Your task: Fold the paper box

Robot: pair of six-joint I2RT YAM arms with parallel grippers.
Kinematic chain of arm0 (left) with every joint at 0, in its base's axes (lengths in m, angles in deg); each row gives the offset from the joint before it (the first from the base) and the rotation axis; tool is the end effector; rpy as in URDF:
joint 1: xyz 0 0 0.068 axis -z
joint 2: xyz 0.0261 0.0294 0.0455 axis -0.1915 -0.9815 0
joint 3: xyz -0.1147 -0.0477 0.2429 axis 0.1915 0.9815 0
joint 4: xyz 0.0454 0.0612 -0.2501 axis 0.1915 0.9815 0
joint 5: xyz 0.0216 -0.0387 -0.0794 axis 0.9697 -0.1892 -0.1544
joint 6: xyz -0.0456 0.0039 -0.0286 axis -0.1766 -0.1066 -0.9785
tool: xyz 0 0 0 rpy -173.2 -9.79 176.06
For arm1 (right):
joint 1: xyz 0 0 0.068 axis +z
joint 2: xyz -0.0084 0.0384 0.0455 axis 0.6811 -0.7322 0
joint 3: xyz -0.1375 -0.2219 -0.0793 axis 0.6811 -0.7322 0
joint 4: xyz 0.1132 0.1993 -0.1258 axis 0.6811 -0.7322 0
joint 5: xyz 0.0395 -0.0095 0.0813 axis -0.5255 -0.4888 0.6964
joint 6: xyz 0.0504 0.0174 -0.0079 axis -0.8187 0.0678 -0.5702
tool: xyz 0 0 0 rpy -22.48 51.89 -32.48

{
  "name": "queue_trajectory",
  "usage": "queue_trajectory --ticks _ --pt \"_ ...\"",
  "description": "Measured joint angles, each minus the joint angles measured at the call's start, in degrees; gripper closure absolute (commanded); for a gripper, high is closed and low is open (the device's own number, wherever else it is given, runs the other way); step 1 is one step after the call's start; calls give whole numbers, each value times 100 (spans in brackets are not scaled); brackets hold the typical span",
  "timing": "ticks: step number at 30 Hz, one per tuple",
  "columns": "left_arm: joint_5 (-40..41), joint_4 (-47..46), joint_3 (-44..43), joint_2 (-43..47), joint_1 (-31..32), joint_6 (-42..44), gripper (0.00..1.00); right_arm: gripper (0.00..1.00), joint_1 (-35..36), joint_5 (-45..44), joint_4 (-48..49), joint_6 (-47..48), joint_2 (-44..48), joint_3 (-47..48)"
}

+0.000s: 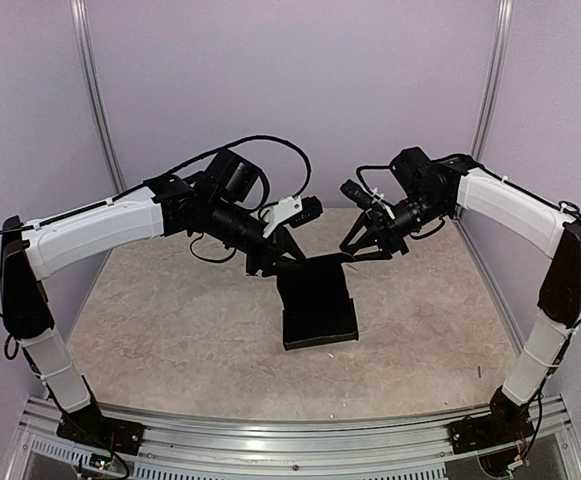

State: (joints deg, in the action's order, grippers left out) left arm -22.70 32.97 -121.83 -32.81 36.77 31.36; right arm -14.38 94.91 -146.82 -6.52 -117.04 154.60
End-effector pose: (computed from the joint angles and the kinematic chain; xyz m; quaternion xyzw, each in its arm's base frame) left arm 0.2498 -0.3027 0.3311 0.6057 0.6523 -0.3158 0.3284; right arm 0.2980 0.1963 0.3242 -0.5842 0.6315 0.4409 0.2560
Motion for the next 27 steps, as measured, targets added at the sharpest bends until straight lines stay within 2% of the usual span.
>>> queue_trajectory --ticks 15,22,27 --pt "-13 7 2 -2 -52 -52 100 62 0 188 -256 205 2 0" --pt "11 -50 2 -7 -111 -138 100 67 81 256 -153 -20 2 0" --pt "9 -48 2 -7 -98 -138 100 66 85 291 -37 -157 2 0"
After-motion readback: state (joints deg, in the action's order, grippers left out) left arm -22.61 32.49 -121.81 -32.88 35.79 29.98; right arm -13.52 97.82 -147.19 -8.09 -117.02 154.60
